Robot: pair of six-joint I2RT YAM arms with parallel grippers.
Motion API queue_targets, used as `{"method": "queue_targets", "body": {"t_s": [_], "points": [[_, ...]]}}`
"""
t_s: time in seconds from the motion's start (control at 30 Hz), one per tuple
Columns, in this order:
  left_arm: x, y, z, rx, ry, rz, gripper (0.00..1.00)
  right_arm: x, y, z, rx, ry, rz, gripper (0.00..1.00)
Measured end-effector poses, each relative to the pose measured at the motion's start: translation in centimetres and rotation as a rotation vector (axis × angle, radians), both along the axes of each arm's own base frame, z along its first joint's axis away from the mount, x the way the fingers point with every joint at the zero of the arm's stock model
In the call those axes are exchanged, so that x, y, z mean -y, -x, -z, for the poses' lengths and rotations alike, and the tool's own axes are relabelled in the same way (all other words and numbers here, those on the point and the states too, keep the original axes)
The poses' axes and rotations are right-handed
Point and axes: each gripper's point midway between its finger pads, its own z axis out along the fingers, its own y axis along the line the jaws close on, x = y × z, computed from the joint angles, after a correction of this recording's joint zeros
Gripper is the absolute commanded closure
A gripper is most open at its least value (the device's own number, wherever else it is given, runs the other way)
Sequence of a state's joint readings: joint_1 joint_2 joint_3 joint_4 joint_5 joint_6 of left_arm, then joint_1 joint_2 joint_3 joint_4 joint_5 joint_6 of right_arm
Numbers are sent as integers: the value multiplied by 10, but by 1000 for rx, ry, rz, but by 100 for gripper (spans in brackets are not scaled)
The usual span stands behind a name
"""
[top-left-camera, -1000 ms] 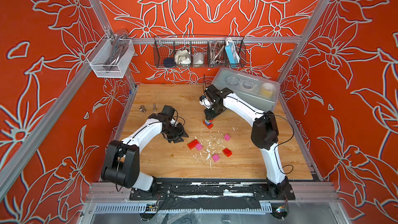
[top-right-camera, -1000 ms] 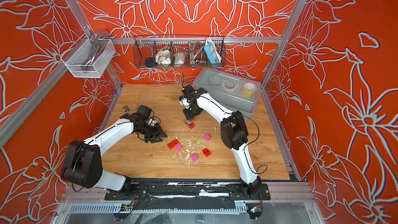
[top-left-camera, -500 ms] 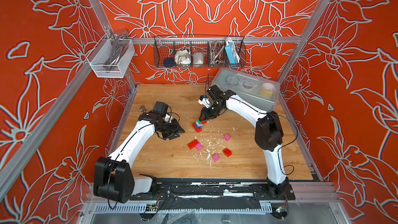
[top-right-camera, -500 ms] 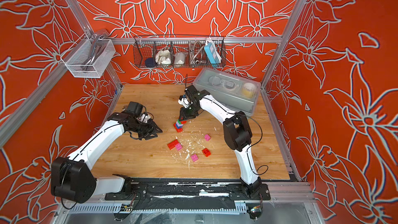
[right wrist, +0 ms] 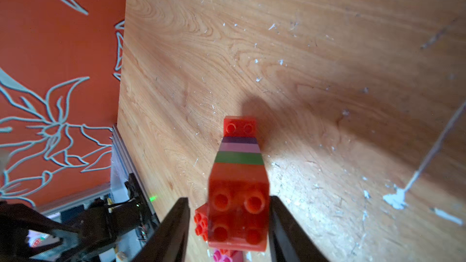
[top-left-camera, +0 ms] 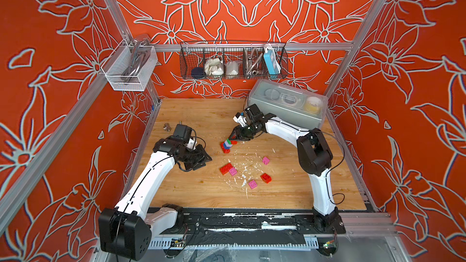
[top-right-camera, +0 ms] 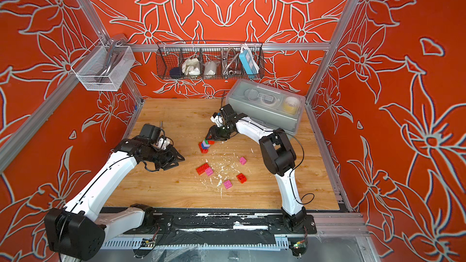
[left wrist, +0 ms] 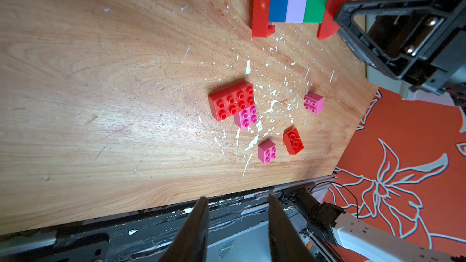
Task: Assemble the number 1 with lego
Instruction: Place the lego brick at the center of the board.
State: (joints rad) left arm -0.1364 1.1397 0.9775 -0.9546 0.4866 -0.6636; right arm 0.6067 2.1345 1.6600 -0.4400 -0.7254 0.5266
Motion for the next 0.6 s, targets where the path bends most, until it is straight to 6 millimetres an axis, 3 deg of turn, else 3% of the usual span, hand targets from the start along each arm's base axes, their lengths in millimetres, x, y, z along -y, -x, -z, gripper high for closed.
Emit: {"method": "queue_targets", "body": {"t_s": [0.17, 0.6], "points": [[-2, 2, 2, -5, -11, 2, 62, -5, -3, 7, -15, -27, 16, 20], [-4, 9, 15, -44, -21, -1, 62, -15, -5, 39, -52, -47, 31, 19]]}}
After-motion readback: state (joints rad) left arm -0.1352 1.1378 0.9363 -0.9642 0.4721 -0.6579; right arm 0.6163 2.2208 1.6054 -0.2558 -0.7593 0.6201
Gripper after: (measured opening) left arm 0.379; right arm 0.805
